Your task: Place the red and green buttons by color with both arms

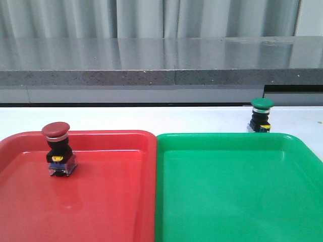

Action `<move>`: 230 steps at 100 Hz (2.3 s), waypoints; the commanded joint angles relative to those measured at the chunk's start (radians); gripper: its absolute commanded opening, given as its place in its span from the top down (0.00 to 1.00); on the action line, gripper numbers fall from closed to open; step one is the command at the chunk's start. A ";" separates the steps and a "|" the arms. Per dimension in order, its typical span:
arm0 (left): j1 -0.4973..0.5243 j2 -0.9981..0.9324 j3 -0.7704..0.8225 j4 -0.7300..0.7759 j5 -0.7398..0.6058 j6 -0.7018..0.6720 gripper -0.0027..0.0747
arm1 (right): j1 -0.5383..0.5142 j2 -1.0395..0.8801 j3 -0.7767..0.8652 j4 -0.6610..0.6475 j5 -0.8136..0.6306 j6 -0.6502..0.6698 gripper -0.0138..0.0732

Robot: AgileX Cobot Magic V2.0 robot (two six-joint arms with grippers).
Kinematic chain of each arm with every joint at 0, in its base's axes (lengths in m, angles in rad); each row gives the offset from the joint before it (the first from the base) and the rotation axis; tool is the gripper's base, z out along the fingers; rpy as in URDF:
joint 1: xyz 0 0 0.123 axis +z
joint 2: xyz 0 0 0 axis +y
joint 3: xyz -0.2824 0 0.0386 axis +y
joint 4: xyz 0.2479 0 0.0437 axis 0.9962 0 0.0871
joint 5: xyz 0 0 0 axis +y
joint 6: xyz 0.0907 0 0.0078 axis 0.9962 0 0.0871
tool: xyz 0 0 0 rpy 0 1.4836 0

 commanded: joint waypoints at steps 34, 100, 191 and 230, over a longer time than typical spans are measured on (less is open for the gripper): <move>0.003 -0.031 0.040 -0.001 -0.076 -0.003 0.99 | -0.007 0.239 -0.523 0.006 0.427 0.000 0.92; 0.003 -0.031 0.040 -0.001 -0.076 -0.003 0.99 | -0.007 0.527 -0.639 0.008 0.627 -0.001 0.62; 0.003 -0.031 0.040 -0.001 -0.076 -0.003 0.99 | 0.044 1.028 -0.877 0.087 0.523 -0.009 0.12; 0.003 -0.031 0.040 -0.001 -0.076 -0.003 0.99 | 0.067 1.453 -1.105 0.087 0.479 -0.009 0.12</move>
